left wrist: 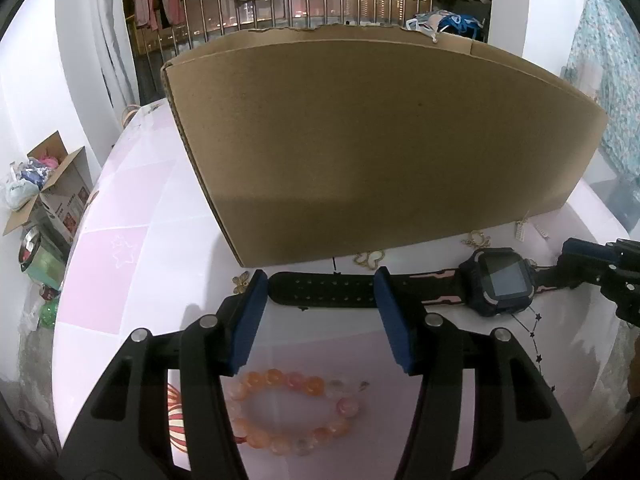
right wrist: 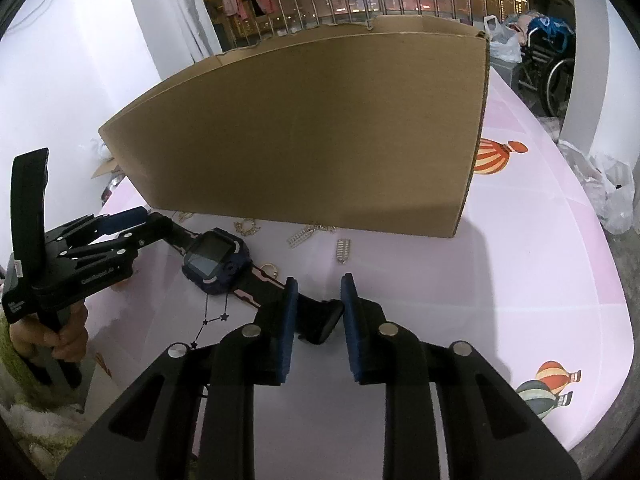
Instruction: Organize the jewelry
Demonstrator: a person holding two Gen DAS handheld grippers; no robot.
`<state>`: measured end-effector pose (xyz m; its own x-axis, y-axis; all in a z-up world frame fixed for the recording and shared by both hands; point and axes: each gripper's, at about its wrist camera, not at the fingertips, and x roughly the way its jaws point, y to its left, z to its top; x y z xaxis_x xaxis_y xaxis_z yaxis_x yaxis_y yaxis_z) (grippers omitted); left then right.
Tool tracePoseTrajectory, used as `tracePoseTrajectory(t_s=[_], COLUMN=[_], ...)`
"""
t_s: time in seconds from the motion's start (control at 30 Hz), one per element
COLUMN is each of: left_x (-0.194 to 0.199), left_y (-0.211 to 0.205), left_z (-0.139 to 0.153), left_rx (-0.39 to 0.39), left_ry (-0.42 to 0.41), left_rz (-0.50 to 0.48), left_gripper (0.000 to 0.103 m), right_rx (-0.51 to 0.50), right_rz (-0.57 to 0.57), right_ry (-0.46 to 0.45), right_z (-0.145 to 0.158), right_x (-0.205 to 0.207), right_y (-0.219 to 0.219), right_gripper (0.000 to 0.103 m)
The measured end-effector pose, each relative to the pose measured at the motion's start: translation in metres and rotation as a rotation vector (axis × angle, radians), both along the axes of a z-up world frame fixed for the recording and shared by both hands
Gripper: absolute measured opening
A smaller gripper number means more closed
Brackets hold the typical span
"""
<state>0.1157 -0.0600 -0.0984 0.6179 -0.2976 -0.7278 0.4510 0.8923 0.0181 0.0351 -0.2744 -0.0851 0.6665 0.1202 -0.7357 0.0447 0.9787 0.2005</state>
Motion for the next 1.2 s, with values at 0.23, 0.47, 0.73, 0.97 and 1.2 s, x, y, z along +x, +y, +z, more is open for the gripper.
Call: tracePoseTrajectory(t_s=[0.23,0.47,0.73,0.97,1.2], left_x=[0.002,0.004,0.005,0.01,0.02], left_y=[0.001,0.002,0.002,0.012,0.021], left_z=[0.001,0.001,0.0,0.003,0.006], left_rx=[-0.008,-0.022,-0.033,-0.1,-0.198], left_ry=[0.01,0.017,0.023,0.086,0.175], left_rz=[0.006,0.013,0.013,0.021,0.031], left_gripper=[0.052,0.052,0.052,0.052,0.053], right_rx=[0.057,0.133,0.036,-0.034,-0.02], right_rz=[-0.019,-0.048,-0.027,-0.013,-0.01], right_ry=[0.014,0.046,0.014,0.011,0.01], right_z=[0.003,-0.002,0.002,0.003,0.003], right_x=[-0.006,-0.009,-0.007,-0.005,-0.004], right_y=[-0.007,-0.013,0.002,0.007,0.003], right_gripper=[0.02,0.02,0.009,0.008,0.008])
